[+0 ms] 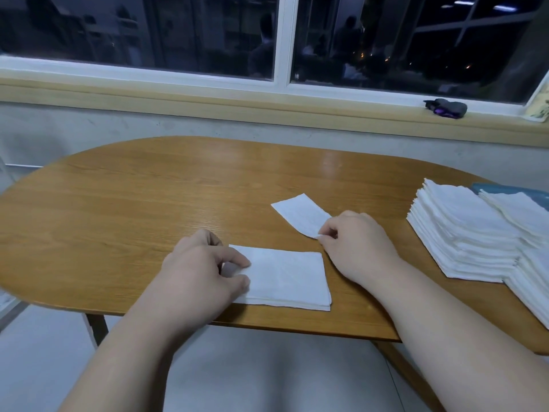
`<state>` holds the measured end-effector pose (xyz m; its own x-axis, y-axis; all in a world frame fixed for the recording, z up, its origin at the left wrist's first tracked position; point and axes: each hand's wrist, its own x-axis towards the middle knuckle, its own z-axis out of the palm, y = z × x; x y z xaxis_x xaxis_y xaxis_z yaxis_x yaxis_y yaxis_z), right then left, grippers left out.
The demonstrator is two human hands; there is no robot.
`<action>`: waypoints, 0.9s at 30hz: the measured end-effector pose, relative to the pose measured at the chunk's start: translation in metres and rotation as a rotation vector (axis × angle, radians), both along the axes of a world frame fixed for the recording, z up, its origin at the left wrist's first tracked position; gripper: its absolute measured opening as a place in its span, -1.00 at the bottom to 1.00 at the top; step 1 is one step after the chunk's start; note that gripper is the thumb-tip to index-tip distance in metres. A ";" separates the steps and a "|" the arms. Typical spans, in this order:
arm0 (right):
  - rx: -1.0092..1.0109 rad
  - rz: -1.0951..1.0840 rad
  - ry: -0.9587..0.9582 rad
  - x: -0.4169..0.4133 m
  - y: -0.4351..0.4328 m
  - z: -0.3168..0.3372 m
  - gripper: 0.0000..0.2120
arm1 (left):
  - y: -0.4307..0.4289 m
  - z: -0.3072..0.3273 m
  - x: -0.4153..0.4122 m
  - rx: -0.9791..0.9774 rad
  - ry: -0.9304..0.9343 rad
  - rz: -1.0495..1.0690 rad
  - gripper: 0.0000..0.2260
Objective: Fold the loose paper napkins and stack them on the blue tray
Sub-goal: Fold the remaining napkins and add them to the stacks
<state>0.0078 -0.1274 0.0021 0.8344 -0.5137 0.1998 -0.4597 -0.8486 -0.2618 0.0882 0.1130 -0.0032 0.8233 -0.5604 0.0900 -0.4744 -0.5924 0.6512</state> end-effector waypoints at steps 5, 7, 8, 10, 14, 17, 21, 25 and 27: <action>0.192 0.100 -0.205 -0.015 0.012 0.021 -0.86 | 0.000 0.001 -0.001 -0.104 -0.051 -0.042 -0.83; 0.343 0.228 -0.318 -0.024 0.025 0.040 -0.88 | 0.001 0.006 -0.004 -0.242 -0.066 -0.052 -0.63; 0.442 0.296 -0.381 -0.028 0.032 0.049 -0.88 | 0.001 0.009 -0.006 -0.328 -0.044 -0.061 -0.54; 0.651 0.388 -0.465 -0.033 0.042 0.063 -0.87 | 0.003 0.014 -0.009 -0.476 0.065 -0.089 -0.42; 0.948 0.403 -0.431 -0.034 0.043 0.066 -0.86 | 0.003 0.016 -0.010 -0.688 0.263 -0.188 -0.32; 1.075 0.345 -0.394 -0.034 0.039 0.053 -0.89 | 0.005 0.016 -0.010 -0.662 0.276 -0.170 -0.31; 1.179 0.400 -0.353 -0.036 0.035 0.039 -0.85 | 0.006 0.013 -0.009 -0.427 0.308 -0.151 -0.36; 1.169 0.497 -0.351 -0.034 0.034 0.044 -0.87 | 0.005 0.010 -0.010 -0.452 0.429 -0.271 -0.39; 1.172 0.513 -0.371 -0.031 0.035 0.051 -0.88 | 0.006 0.011 -0.008 -0.509 0.476 -0.297 -0.38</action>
